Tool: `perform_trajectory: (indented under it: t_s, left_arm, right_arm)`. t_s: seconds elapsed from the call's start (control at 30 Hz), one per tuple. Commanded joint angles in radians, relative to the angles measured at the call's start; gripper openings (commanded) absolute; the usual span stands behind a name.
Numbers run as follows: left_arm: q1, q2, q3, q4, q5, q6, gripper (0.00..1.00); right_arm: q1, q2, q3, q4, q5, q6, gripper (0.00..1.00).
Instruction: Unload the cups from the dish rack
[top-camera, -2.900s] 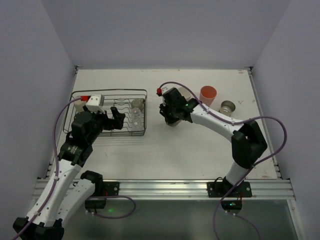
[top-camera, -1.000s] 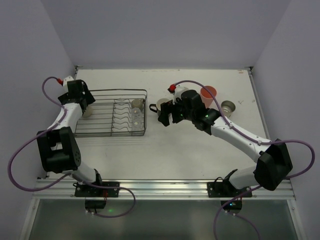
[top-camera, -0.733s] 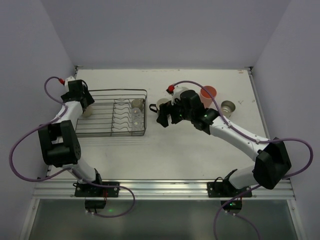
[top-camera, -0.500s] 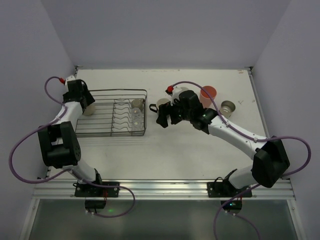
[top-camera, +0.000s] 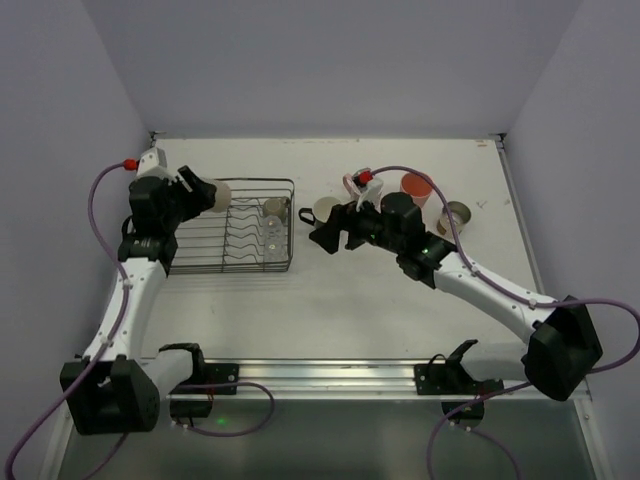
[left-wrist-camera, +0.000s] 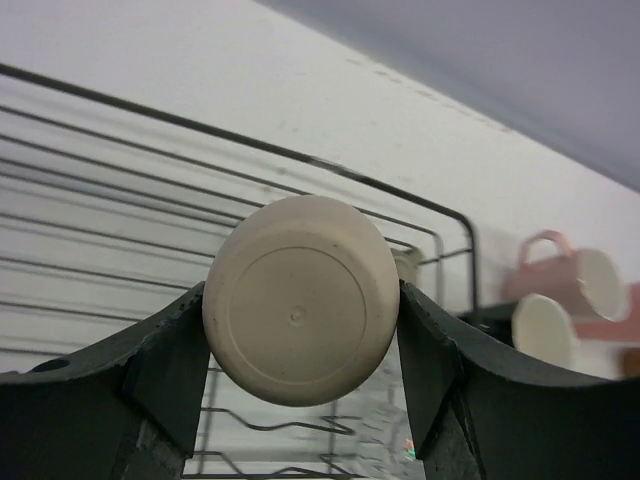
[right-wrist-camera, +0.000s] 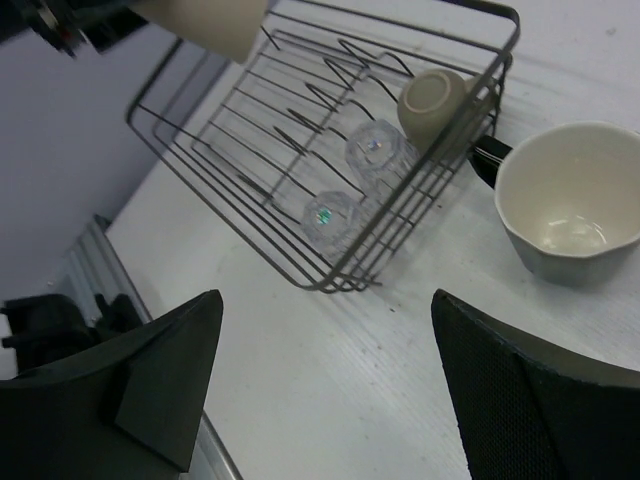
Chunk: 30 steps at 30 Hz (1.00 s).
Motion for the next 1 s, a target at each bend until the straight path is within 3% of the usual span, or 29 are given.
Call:
perform_trajectory:
  t_s: [0.0,0.17,0.33,0.6,0.63,0.67,0.7,0.83,0.9,0.97]
  left_arm:
    - [-0.037,-0.126,-0.117,0.115,0.305,-0.124,0.20]
    - [-0.118,-0.239,-0.261,0.400,0.504,-0.312,0.20]
    - [-0.164,-0.275,-0.376,0.634,0.610,-0.500,0.19]
    - [-0.236,-0.259,-0.485,0.834,0.653,-0.631,0.19]
    - [-0.242,-0.259,-0.490,0.843,0.653,-0.636,0.19]
    - [-0.247,-0.261,-0.502,0.854,0.653,-0.639,0.20]
    - [-0.256,-0.262,-0.507,0.866,0.656,-0.646,0.21]
    - [-0.261,-0.293,-0.517,0.839,0.650,-0.628,0.41]
    - [-0.261,-0.310,-0.499,0.746,0.636,-0.573,0.62]
    - [-0.262,-0.337,-0.423,0.600,0.613,-0.422,0.76]
  right_arm:
    - [0.006,-0.055,-0.073,0.295,-0.060,0.192,0.87]
    - [0.035,0.010,-0.147,0.592,-0.135,0.390,0.82]
    - [0.045,0.102,-0.107,0.674,-0.212,0.436,0.71]
    - [0.043,0.152,-0.059,0.694,-0.240,0.445,0.67]
    - [0.045,0.153,-0.055,0.709,-0.240,0.445,0.64]
    - [0.043,0.156,-0.055,0.723,-0.241,0.450,0.52]
    - [0.043,0.159,-0.056,0.741,-0.243,0.465,0.47]
    - [0.046,0.170,-0.067,0.829,-0.273,0.510,0.23]
    - [0.046,0.161,-0.076,0.824,-0.276,0.511,0.00]
    - [0.046,0.132,-0.102,0.756,-0.255,0.485,0.00]
